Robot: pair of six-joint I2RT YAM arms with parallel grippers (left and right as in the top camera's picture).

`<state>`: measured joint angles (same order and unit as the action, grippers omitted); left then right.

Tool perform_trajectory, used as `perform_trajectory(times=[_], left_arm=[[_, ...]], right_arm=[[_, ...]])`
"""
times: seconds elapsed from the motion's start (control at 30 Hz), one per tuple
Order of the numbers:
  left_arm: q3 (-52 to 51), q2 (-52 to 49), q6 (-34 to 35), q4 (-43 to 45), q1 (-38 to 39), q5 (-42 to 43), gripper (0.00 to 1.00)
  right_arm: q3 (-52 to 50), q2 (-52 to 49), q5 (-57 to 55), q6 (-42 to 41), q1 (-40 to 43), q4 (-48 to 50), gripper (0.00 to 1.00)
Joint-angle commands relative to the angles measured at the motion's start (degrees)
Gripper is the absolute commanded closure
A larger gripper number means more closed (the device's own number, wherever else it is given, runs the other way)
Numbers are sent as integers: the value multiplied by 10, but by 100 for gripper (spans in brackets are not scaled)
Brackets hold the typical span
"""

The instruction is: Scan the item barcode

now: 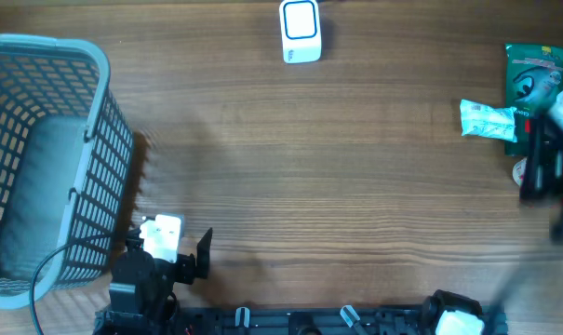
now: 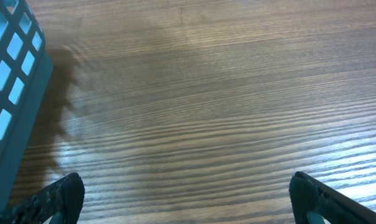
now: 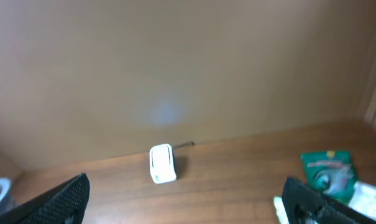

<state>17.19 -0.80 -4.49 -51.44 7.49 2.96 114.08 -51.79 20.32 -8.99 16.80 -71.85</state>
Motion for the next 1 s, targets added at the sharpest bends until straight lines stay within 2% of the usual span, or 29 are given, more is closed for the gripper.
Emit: perform_trajectory(times=[0.0, 0.13, 0.57, 0.7, 0.77, 0.87, 0.97], left_arm=[[-1, 3, -11, 1, -2, 7, 0], [-1, 3, -11, 1, -2, 7, 0], [-1, 3, -11, 1, -2, 7, 0], [-1, 3, -11, 1, -2, 7, 0], [-1, 3, -11, 1, -2, 7, 0], [-1, 3, -11, 1, -2, 7, 0], [-1, 3, -11, 1, -2, 7, 0]], right_arm=[[-4, 80, -15, 15, -3, -79, 1], [-5, 153, -74, 15, -25, -201, 0], [-24, 170, -82, 15, -26, -186, 0], [-122, 224, -87, 13, -42, -73, 0], [-212, 276, -85, 13, -66, -8, 0], [-412, 390, -85, 13, -120, 130, 0], [-567, 462, -85, -17, -127, 263, 0]])
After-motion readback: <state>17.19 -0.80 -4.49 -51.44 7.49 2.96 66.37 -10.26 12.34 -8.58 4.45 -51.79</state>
